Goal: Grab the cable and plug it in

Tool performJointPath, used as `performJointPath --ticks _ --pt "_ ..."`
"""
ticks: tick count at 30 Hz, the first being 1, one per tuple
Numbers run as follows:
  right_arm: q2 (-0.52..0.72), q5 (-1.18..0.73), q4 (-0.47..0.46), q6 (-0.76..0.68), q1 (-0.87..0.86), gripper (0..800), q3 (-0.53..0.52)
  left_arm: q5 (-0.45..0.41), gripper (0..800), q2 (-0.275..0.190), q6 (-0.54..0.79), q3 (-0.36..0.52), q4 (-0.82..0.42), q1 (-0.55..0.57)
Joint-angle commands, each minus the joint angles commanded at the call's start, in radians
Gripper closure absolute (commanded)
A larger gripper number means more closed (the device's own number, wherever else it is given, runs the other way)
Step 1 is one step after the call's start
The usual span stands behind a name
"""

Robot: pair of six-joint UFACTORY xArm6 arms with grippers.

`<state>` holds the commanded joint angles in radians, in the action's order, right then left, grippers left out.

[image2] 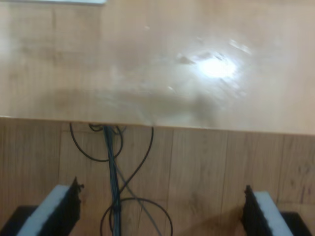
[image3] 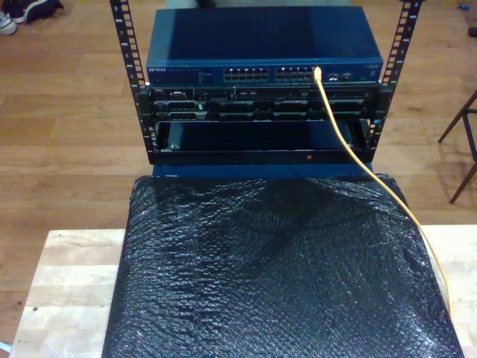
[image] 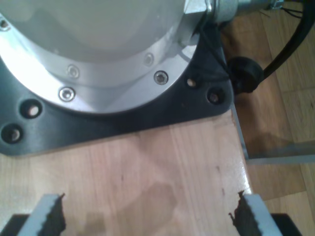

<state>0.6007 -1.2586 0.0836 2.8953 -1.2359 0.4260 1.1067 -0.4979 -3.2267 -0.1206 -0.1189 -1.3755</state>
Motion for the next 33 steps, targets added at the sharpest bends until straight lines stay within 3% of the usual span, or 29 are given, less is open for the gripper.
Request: performJointPath --ticks 8,18,33 --pt "0.009 0.008 -0.091 0.014 -0.087 0 -0.089 0.000 0 0.000 0.000 0.000 0.000 0.000" --pt "0.009 0.025 -0.089 0.094 -0.141 0 -0.184 0.000 0 0.000 0.000 0.000 0.000 0.000" --pt "0.009 0.292 -0.089 0.143 -0.172 0 -0.362 0.000 0 0.000 0.000 0.000 0.000 0.000"
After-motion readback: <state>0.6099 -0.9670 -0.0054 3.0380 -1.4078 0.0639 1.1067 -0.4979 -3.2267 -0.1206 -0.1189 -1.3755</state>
